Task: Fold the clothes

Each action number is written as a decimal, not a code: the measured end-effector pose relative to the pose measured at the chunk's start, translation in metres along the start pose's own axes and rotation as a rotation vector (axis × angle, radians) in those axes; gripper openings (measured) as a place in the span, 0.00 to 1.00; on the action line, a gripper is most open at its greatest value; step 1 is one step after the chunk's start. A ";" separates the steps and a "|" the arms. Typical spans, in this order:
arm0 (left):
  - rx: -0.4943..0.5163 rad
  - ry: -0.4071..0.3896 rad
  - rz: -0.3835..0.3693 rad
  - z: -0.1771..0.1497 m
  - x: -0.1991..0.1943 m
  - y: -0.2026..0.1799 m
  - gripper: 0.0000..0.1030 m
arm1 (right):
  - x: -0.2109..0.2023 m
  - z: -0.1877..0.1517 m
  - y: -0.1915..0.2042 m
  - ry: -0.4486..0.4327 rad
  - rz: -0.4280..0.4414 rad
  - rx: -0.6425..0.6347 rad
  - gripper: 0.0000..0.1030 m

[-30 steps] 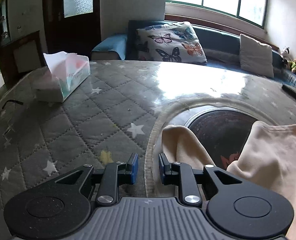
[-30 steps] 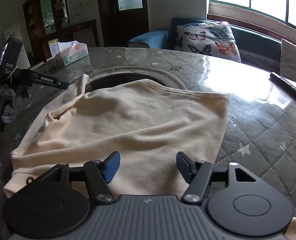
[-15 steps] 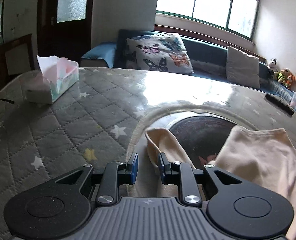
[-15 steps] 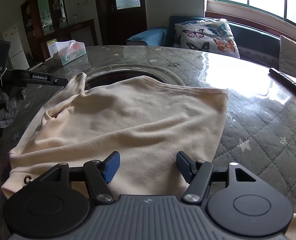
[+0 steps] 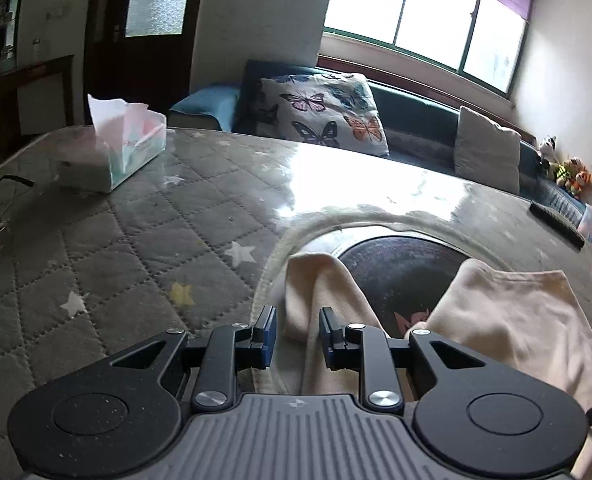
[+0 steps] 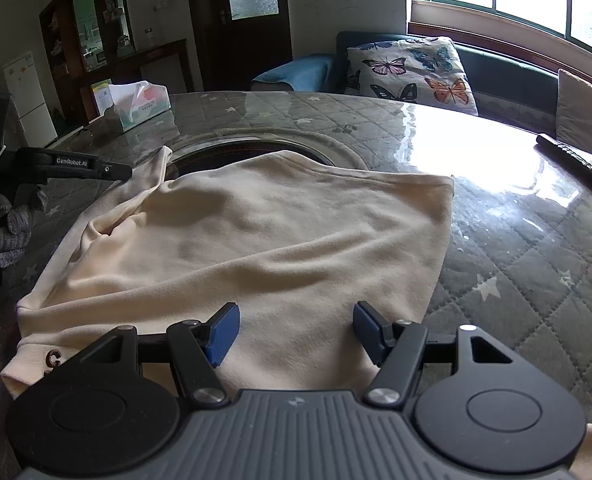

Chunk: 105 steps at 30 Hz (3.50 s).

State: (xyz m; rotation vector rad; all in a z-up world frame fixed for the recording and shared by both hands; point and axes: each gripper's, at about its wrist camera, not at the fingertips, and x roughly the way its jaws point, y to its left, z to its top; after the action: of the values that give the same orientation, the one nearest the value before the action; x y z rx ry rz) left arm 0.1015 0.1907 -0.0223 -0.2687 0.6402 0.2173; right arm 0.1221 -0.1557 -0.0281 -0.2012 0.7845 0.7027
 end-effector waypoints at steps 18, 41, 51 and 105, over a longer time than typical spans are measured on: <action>0.101 -0.026 0.053 -0.002 0.004 -0.013 0.04 | 0.001 -0.001 0.003 -0.004 -0.008 -0.009 0.65; 0.023 -0.013 0.430 -0.039 -0.091 0.087 0.04 | -0.043 -0.011 0.049 -0.009 0.104 -0.154 0.60; 0.013 -0.030 0.437 -0.042 -0.109 0.091 0.04 | -0.055 -0.050 0.095 0.085 0.207 -0.322 0.13; 0.332 0.142 -0.160 0.001 0.025 -0.101 0.05 | -0.004 0.001 -0.025 0.004 0.039 -0.008 0.50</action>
State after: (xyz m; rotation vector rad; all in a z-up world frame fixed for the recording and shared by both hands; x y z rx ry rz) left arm 0.1501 0.0985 -0.0182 -0.0143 0.7798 -0.0641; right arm 0.1369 -0.1766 -0.0263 -0.1948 0.7918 0.7427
